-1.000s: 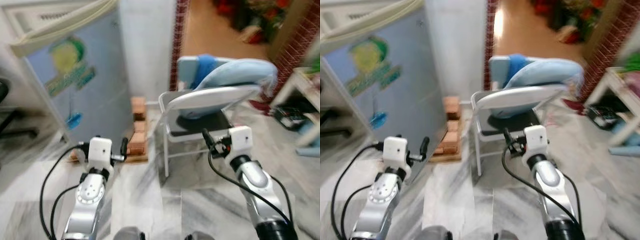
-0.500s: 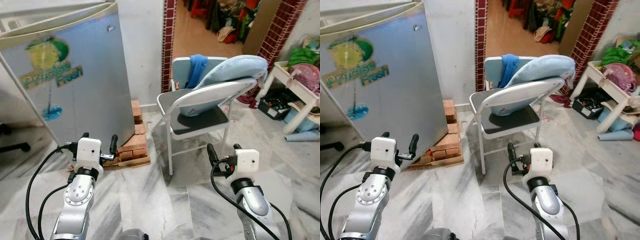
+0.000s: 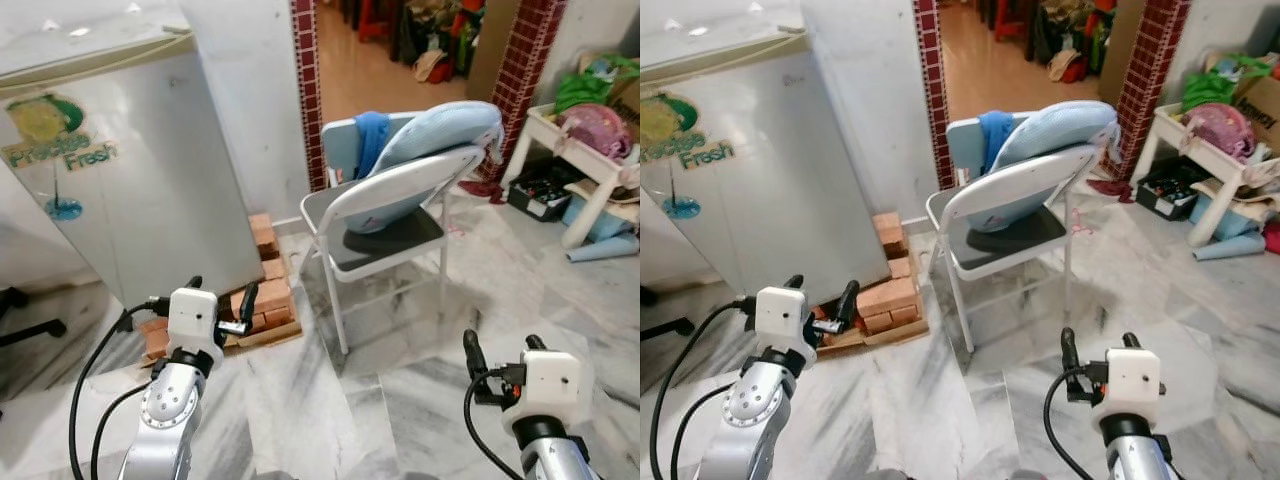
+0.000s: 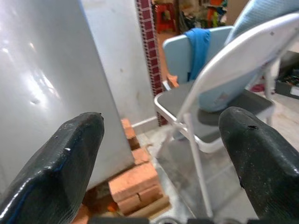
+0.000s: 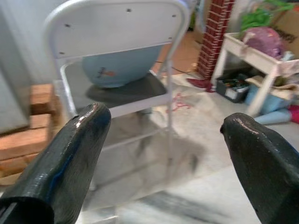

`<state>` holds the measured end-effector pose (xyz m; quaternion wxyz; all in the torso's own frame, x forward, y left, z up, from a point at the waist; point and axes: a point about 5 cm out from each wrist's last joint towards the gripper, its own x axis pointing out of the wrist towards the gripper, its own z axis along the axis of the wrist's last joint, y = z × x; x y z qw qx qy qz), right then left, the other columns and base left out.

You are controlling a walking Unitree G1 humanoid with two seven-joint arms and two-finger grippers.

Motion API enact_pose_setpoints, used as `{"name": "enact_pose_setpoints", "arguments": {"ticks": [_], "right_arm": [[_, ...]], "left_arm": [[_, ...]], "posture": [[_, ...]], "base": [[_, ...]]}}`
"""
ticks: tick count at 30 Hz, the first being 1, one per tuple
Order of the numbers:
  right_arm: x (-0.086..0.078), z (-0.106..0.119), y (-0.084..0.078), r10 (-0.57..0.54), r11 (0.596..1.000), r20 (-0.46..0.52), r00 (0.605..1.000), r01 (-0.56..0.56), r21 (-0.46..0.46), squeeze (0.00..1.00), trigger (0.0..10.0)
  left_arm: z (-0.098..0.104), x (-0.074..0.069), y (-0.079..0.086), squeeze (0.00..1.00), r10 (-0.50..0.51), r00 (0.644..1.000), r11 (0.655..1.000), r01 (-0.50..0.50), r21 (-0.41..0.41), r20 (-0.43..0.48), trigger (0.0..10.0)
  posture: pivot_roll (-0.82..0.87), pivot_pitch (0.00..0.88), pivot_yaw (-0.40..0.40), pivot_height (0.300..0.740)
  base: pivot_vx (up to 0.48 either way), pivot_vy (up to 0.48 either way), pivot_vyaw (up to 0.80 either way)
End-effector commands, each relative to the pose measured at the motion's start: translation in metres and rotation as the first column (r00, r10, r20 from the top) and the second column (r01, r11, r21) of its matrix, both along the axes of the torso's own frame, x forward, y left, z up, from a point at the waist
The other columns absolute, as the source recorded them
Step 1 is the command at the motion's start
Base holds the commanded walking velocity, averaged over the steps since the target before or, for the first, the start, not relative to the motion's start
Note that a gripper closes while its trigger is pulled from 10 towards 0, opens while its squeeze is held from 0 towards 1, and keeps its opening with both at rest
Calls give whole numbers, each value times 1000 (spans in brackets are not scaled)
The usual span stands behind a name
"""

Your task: Restocking fridge

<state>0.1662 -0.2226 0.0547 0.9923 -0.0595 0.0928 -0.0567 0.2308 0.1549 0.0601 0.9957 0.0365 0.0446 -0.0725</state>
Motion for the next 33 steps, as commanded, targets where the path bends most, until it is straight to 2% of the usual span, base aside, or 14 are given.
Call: {"name": "enact_pose_setpoints", "arguments": {"ticks": [1,4,5,11,14,17,21,27,28,29,31,32,33], "right_arm": [[8,1,0,-8,1000,16,1000,8,-8,0,10000],[15,5,5,26,1000,30,999,-26,13,0,10000],[26,8,8,53,999,51,997,-53,2,0,10000],[62,16,12,103,995,89,991,-104,1,0,10000],[65,18,14,139,990,88,986,-141,17,0,10000],[76,17,30,185,982,89,979,-187,15,0,10000],[80,18,40,238,971,87,967,-240,12,0,10000],[89,16,38,238,971,70,969,-239,5,0,10000],[89,18,40,202,973,77,976,-209,97,0,10000],[89,18,40,190,972,79,978,-199,124,0,10000],[90,22,37,164,981,110,980,-174,88,0,10000],[88,23,34,146,982,116,982,-158,101,0,10000],[80,21,25,106,988,113,988,-117,99,0,10000]], "left_arm": [[-7,-4,2,0,23,999,1000,-23,17,-22,10000],[-2,-4,3,0,39,999,999,-39,24,-2,10000],[0,-5,5,0,43,999,999,-43,30,1,10000],[-1,-6,13,0,51,999,998,-50,40,-5,10000],[0,-5,11,0,49,999,998,-49,51,6,10000],[3,5,12,0,63,998,996,-64,60,25,10000],[8,9,12,0,91,995,994,-94,63,49,10000],[8,7,8,0,107,993,992,-110,58,57,10000],[8,5,8,0,102,993,992,-106,65,57,10000],[8,4,8,0,101,993,992,-104,67,56,10000],[9,3,9,0,102,993,992,-106,70,60,10000],[10,2,10,0,106,992,991,-111,70,62,10000],[10,-4,15,0,126,990,989,-131,72,65,10000]], "posture": [[-60,0,85,740],[-32,0,77,740],[-9,0,75,740],[34,0,43,740],[54,0,12,740],[78,0,-19,740],[113,0,-69,740],[111,0,-70,740],[102,0,-50,740],[102,0,-50,740],[85,0,-30,740],[73,0,-23,740],[73,0,-13,740]], "base": [[0,0,0],[0,0,0],[0,0,0],[0,0,0],[0,0,0],[0,0,0],[0,0,0],[0,0,0],[0,0,0],[0,0,0],[0,0,0],[0,0,0],[0,0,0]]}}
